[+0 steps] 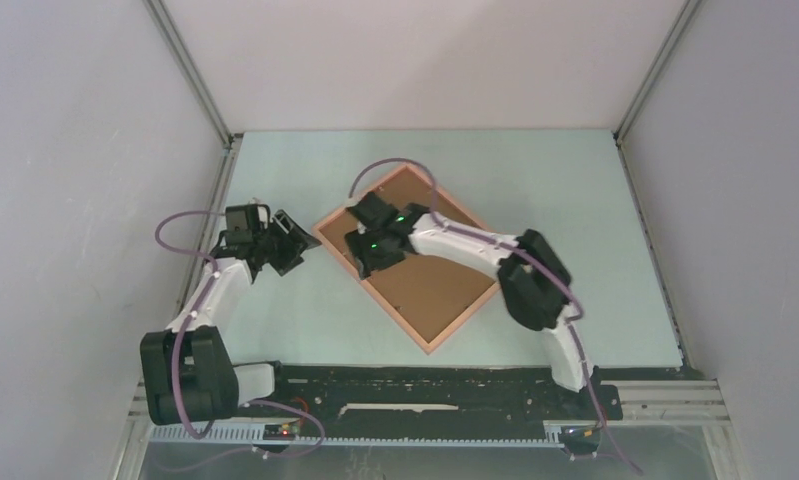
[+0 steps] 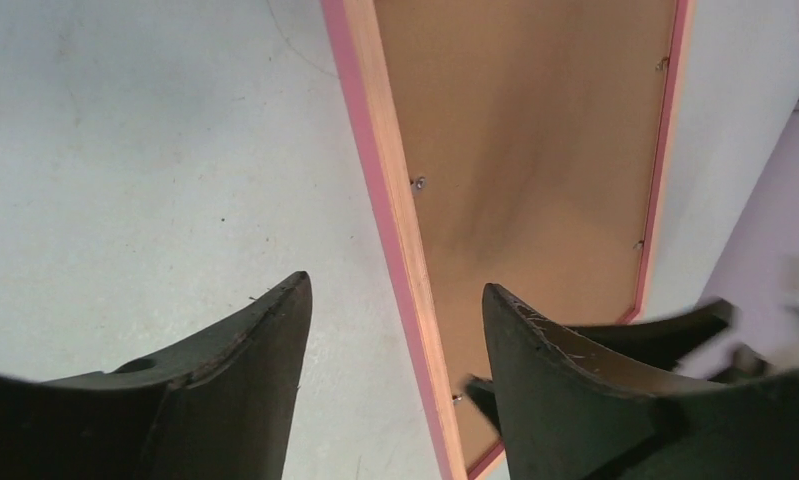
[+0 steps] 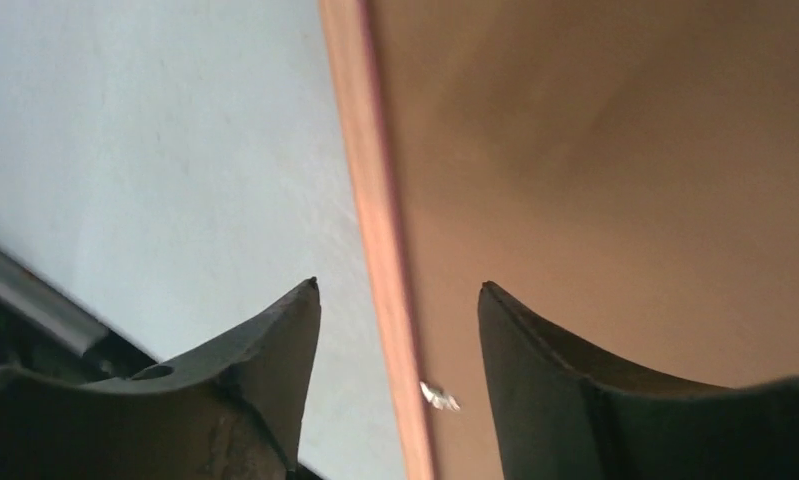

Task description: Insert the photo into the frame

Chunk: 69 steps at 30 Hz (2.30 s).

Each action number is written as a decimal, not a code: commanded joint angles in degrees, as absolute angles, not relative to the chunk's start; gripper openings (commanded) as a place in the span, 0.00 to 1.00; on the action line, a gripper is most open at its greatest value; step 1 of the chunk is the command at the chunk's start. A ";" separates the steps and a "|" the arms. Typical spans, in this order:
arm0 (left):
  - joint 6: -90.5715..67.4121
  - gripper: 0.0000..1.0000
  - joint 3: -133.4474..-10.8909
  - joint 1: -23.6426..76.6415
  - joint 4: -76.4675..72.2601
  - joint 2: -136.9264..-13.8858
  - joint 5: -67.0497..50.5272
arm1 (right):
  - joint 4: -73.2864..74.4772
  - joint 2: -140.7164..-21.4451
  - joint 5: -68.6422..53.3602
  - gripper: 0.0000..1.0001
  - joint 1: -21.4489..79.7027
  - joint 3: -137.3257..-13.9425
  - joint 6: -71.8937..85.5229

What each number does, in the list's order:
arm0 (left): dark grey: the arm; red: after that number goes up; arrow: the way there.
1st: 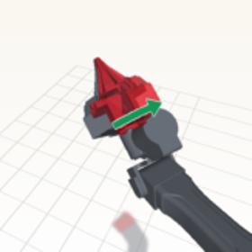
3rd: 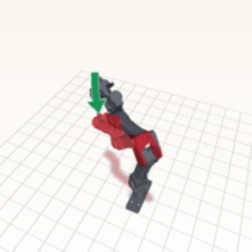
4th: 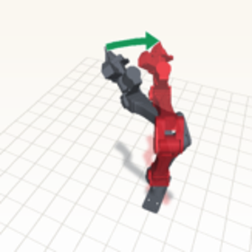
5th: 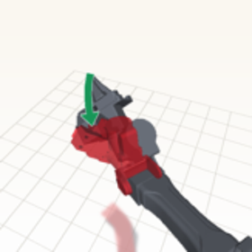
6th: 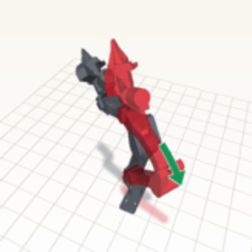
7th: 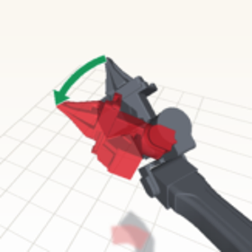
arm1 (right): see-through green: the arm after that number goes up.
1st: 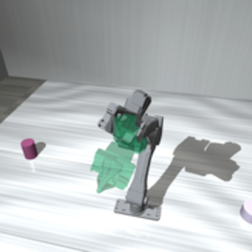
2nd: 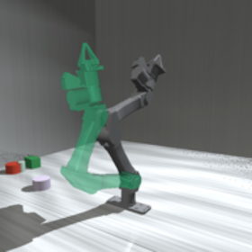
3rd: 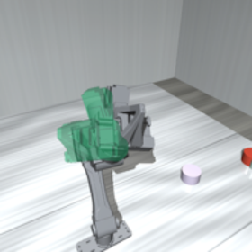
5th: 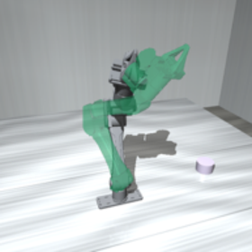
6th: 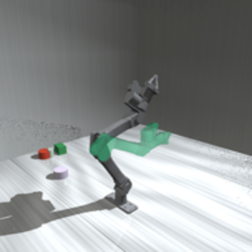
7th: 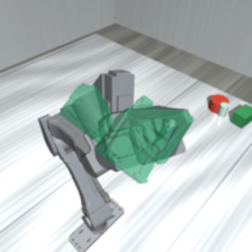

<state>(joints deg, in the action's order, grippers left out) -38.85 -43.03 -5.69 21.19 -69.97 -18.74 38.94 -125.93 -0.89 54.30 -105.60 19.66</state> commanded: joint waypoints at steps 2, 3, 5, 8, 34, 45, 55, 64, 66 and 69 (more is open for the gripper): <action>-44.78 0.70 -39.33 -6.08 14.62 -72.07 -21.19 | 31.12 -109.23 -8.63 0.70 47.95 -91.60 13.65; -44.94 0.71 -39.07 -6.13 14.49 -72.15 -20.85 | 31.53 -109.05 -8.50 0.71 47.46 -90.51 12.23; -44.64 0.72 -38.69 -6.07 14.75 -71.82 -20.29 | 34.06 -110.27 -6.60 0.71 47.23 -90.81 10.61; -43.11 0.72 -38.60 -6.09 16.82 -70.58 -18.99 | 35.72 -112.31 -4.67 0.71 48.75 -91.86 10.64; -31.06 0.72 -39.75 -6.08 27.51 -56.02 -15.20 | 45.10 -129.16 11.14 0.51 59.51 -108.90 14.57; -32.38 0.72 -40.41 -6.10 29.48 -51.88 -8.54 | 44.31 -129.64 12.00 0.46 61.49 -108.44 15.63; -36.56 0.74 -41.90 -6.57 34.10 -52.31 3.79 | 42.36 -130.23 11.12 0.48 61.90 -107.08 16.33; -34.87 0.74 -42.54 -7.21 34.50 -52.28 2.94 | 42.50 -132.36 14.02 0.32 62.38 -107.79 17.26; -34.81 0.74 -42.53 -7.20 34.33 -52.31 2.62 | 43.36 -132.89 15.10 0.30 62.69 -108.36 17.59; -34.82 0.74 -42.31 -7.16 34.04 -52.38 2.08 | 44.01 -133.46 16.66 0.30 63.09 -109.05 17.71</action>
